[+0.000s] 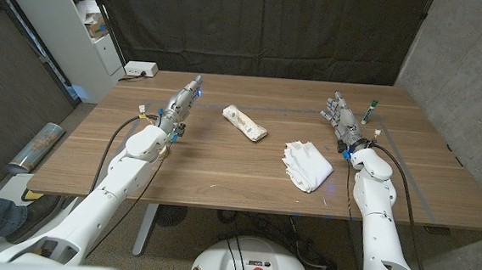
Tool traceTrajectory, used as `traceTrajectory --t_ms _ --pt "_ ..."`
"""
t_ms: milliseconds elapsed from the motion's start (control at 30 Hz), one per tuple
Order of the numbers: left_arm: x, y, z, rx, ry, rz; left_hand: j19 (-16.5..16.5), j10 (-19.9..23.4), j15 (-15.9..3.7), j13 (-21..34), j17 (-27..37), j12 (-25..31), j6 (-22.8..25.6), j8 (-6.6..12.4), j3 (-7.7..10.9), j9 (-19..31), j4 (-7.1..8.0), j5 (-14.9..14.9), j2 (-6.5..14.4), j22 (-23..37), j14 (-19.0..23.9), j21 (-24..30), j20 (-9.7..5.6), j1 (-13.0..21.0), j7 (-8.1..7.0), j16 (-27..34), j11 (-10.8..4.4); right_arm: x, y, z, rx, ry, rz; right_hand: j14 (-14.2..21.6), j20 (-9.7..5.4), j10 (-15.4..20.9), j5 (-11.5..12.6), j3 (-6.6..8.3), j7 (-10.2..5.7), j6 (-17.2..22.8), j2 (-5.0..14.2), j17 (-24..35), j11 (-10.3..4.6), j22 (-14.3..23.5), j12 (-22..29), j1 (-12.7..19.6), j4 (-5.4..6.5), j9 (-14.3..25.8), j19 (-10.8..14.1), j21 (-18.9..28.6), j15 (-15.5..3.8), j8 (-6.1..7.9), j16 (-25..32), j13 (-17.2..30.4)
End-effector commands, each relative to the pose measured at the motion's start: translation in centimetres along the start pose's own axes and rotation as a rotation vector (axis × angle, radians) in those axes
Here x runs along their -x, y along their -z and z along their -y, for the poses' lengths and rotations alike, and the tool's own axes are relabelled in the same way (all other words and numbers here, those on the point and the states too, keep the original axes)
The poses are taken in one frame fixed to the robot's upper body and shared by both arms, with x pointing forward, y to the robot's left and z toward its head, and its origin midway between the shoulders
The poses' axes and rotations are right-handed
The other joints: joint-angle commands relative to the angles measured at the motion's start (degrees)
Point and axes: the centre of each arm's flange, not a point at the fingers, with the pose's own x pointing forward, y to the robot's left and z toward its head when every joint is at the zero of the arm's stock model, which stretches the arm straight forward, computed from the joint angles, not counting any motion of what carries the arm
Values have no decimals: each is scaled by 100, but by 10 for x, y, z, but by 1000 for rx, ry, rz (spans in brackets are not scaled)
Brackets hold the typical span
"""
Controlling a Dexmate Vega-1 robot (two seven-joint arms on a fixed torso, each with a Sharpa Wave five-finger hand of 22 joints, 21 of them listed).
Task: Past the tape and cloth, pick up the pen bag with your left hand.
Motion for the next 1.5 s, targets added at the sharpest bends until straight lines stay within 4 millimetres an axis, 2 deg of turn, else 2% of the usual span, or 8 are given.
traceTrajectory --t_ms 33,667,1500 --pt "0 -12 2 -102 -9 17 4 0 0 -1 32 45 24 36 20 20 -26 -3 34 31 21 -46 48 44 3 36 -2 -2 -2 1 4 6 1 29 -5 18 38 -21 -10 45 30 7 29 26 42 5 -7 8 27 -9 31 26 41 -2" --pt "-7 -28 13 -271 8 43 -17 20 -5 -40 30 51 23 27 20 21 -55 -8 51 32 40 -98 81 72 -12 32 -18 -3 1 3 -10 18 5 33 0 31 52 -37 -11 64 35 -17 31 27 43 -5 -11 6 35 -67 39 27 40 -16" --pt "-9 -37 15 -387 38 75 -130 -78 -17 -93 26 19 -109 -3 54 23 -213 6 37 33 -41 -219 110 274 -50 -7 -40 -5 0 3 -7 26 8 41 -3 40 70 -57 -14 74 45 -47 26 28 42 -15 -15 4 63 -135 45 23 40 -30"
